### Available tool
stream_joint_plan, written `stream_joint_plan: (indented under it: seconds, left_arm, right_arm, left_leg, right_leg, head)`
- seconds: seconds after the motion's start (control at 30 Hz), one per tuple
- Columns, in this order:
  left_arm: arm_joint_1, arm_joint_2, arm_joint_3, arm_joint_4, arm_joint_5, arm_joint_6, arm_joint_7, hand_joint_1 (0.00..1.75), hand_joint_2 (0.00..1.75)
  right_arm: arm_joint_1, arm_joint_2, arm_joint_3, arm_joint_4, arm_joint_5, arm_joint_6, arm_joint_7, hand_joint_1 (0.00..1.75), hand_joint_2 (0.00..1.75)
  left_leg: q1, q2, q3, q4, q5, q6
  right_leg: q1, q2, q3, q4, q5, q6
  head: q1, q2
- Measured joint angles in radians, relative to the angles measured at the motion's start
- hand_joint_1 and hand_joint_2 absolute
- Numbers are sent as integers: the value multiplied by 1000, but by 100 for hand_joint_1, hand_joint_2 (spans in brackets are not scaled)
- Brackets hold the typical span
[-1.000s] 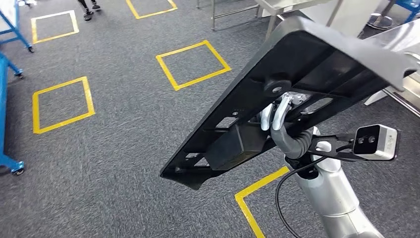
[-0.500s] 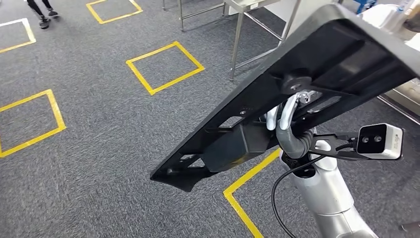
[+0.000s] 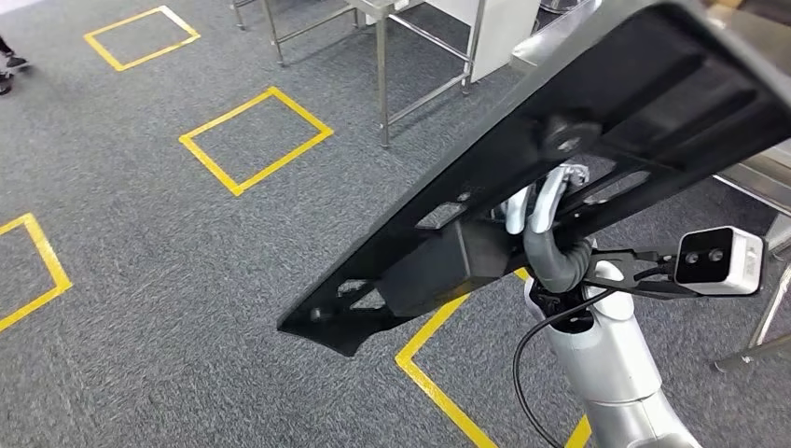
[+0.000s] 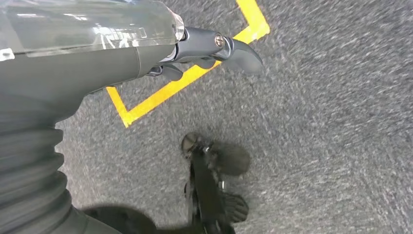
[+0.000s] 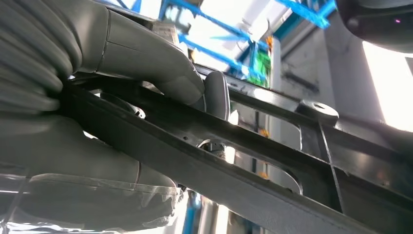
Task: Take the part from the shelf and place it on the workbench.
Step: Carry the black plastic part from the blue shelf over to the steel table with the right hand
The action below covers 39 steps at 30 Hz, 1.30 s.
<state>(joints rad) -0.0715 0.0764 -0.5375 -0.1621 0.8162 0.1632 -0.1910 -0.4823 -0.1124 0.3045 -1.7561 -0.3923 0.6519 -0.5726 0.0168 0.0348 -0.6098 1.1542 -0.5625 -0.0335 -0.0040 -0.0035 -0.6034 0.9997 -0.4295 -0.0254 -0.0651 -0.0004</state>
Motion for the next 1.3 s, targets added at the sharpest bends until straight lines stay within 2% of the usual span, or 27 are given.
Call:
stream_joint_plan:
  seconds: [0.03, 0.07, 0.1, 0.13, 0.17, 0.23, 0.3, 0.37, 0.43, 0.5, 0.57, 0.6, 0.63, 0.67, 0.73, 0.8, 0.87, 0.9, 0.97, 1.03, 1.07, 1.1, 1.13, 1.17, 1.2, 1.23, 1.3]
  left_arm:
    - [1, 4, 0, 0, 2, 2, 1, 0, 175]
    - [3, 7, 0, 0, 3, 3, 3, 0, 175]
    - [5, 9, 0, 0, 3, 4, 5, 0, 175]
    - [6, 10, 0, 0, 4, 6, 6, 0, 175]
    - [7, 10, 0, 0, 4, 6, 6, 0, 175]
    - [7, 10, 0, 0, 4, 2, 3, 0, 175]
    - [4, 9, 0, 0, 3, -1, 0, 0, 175]
    - [-4, 6, 0, 0, 5, -1, -2, 0, 175]
    - [-9, 3, 0, 0, 9, 0, -7, 0, 175]
    - [-6, 2, 0, 0, 11, 0, -10, 0, 175]
    - [-2, 2, 0, 0, 12, -2, -10, 0, 175]
    - [-1, 2, 0, 0, 12, -3, -11, 0, 175]
    - [-1, 2, 0, 0, 11, -5, -11, 0, 175]
    - [-2, 1, 0, 0, 10, -6, -10, 0, 175]
    - [-2, -1, 0, 0, 8, -8, -10, 0, 175]
    - [-2, -2, 0, 0, 5, -8, -10, 0, 175]
    - [-4, -2, -1, 0, 1, -8, -10, 0, 175]
    - [-6, -2, -1, 0, -1, -8, -10, 0, 175]
    - [-7, -2, -2, 0, -3, -8, -10, 0, 175]
    - [-5, -2, -2, 0, -5, -10, -11, 0, 175]
    - [-5, -2, -2, 0, -6, -10, -12, 0, 175]
    - [-5, -2, -3, 0, -6, -11, -12, 0, 175]
    - [-5, -2, -3, 0, -6, -12, -14, 0, 175]
    - [-6, -2, -3, 0, -5, -13, -16, 0, 175]
    - [-7, -2, -3, 0, -5, -13, -18, 0, 175]
    - [-8, -1, -3, 0, -4, -13, -19, 0, 175]
    - [-10, 0, -3, 0, -3, -13, -22, 0, 175]
  right_arm:
    - [11, 2, -6, 0, 0, -3, -2, 175, 175]
    - [21, 3, -11, 0, 2, -5, -3, 175, 175]
    - [30, 5, -14, 0, 7, -8, -4, 175, 175]
    - [37, 8, -15, -2, 18, -12, -4, 175, 175]
    - [44, 14, -14, -7, 34, -20, -4, 175, 175]
    - [57, 29, -3, -21, 70, -47, -4, 175, 175]
    - [67, 42, 20, -31, 91, -70, -9, 175, 175]
    - [73, 47, 41, -33, 97, -82, -17, 175, 175]
    - [72, 47, 55, -33, 96, -87, -24, 175, 175]
    - [69, 47, 66, -33, 96, -90, -27, 175, 175]
    - [70, 47, 74, -31, 95, -93, -28, 175, 175]
    - [70, 47, 76, -31, 93, -94, -28, 175, 175]
    - [70, 47, 77, -30, 90, -95, -28, 175, 175]
    - [70, 47, 78, -30, 87, -97, -28, 175, 175]
    - [69, 47, 79, -31, 82, -97, -28, 175, 175]
    - [68, 46, 79, -31, 81, -98, -29, 175, 175]
    - [70, 44, 80, -31, 81, -99, -31, 175, 175]
    - [72, 42, 80, -32, 81, -100, -31, 175, 175]
    - [72, 40, 82, -33, 82, -101, -33, 175, 175]
    - [73, 39, 85, -33, 81, -104, -34, 175, 175]
    - [75, 38, 86, -33, 81, -105, -34, 175, 175]
    - [77, 37, 87, -32, 81, -107, -34, 175, 175]
    - [78, 36, 88, -32, 81, -110, -34, 175, 175]
    - [79, 35, 88, -32, 81, -112, -35, 175, 175]
    - [79, 35, 88, -32, 80, -114, -35, 175, 175]
    - [79, 34, 89, -32, 79, -115, -37, 175, 175]
    - [79, 33, 89, -32, 76, -116, -39, 175, 175]
  left_leg:
    - [0, -13, -35, 70, -27, -2]
    - [1, -20, -63, 121, -40, -3]
    - [1, -24, -76, 139, -33, -4]
    - [1, -26, -71, 115, -6, -3]
    - [1, -33, -48, 55, 34, -1]
    - [4, -70, 7, -79, 94, 6]
    - [3, -93, 32, -136, 104, 14]
    - [3, -78, 35, -142, 106, 23]
    - [6, -58, 39, -150, 112, 36]
    - [5, -37, 41, -155, 114, 47]
    - [3, -15, 40, -154, 112, 50]
    - [2, -4, 40, -154, 112, 49]
    - [2, 7, 41, -154, 110, 48]
    - [2, 18, 43, -153, 108, 46]
    - [-1, 36, 48, -151, 103, 38]
    - [-6, 53, 52, -149, 97, 27]
    - [-7, 72, 57, -151, 92, 16]
    - [-5, 69, 59, -147, 87, 9]
    - [0, 33, 39, -93, 49, 1]
    - [2, -10, -19, 34, -16, -3]
    - [2, -19, -50, 98, -39, -4]
    - [2, -23, -70, 134, -44, -5]
    - [2, -25, -74, 135, -30, -5]
    - [3, -29, -57, 92, 3, -3]
    - [4, -44, -29, 23, 44, -1]
    - [6, -70, 1, -46, 74, 3]
    - [8, -110, 35, -127, 99, 10]
  right_leg:
    - [1, 11, 0, 1, 0, -2]
    - [1, 24, 0, 1, 0, -3]
    - [1, 38, 0, 3, -1, -3]
    - [1, 52, 1, 4, -1, -2]
    - [1, 66, 2, 6, -2, -1]
    - [1, 92, 0, 13, -6, 6]
    - [0, 112, -6, 17, -5, 16]
    - [-3, 125, -10, 16, -3, 28]
    - [-1, 93, -23, 43, -22, 39]
    - [-2, 38, -70, 145, -78, 47]
    - [-8, 17, -129, 265, -126, 54]
    - [-10, 13, -141, 288, -126, 56]
    - [-11, 8, -132, 271, -109, 57]
    - [-11, -1, -104, 218, -78, 57]
    - [-5, -41, -31, 80, -26, 49]
    - [4, -60, -1, 17, -12, 36]
    - [7, -38, -2, 13, -11, 24]
    - [5, -26, -1, 10, -9, 18]
    - [-1, -7, 2, 4, -4, 6]
    - [-1, 13, 2, 3, -3, -1]
    - [-1, 26, 2, 4, -3, -2]
    - [0, 39, 2, 4, -3, -3]
    - [0, 52, 2, 5, -3, -2]
    - [0, 66, 4, 7, -3, -1]
    - [-1, 78, 4, 9, -4, 1]
    - [0, 90, 3, 13, -6, 4]
    - [-1, 111, -5, 19, -6, 15]
  head:
    - [0, 0]
    - [0, 0]
    - [0, 0]
    - [0, 0]
    - [0, 0]
    - [0, 0]
    - [0, 0]
    - [0, 0]
    - [0, 0]
    - [0, 0]
    - [0, 0]
    - [0, 0]
    - [0, 0]
    - [0, 0]
    - [0, 0]
    - [0, 0]
    - [0, 0]
    - [0, 0]
    - [0, 0]
    - [0, 0]
    - [0, 0]
    - [0, 0]
    - [0, 0]
    - [0, 0]
    - [0, 0]
    - [0, 0]
    - [0, 0]
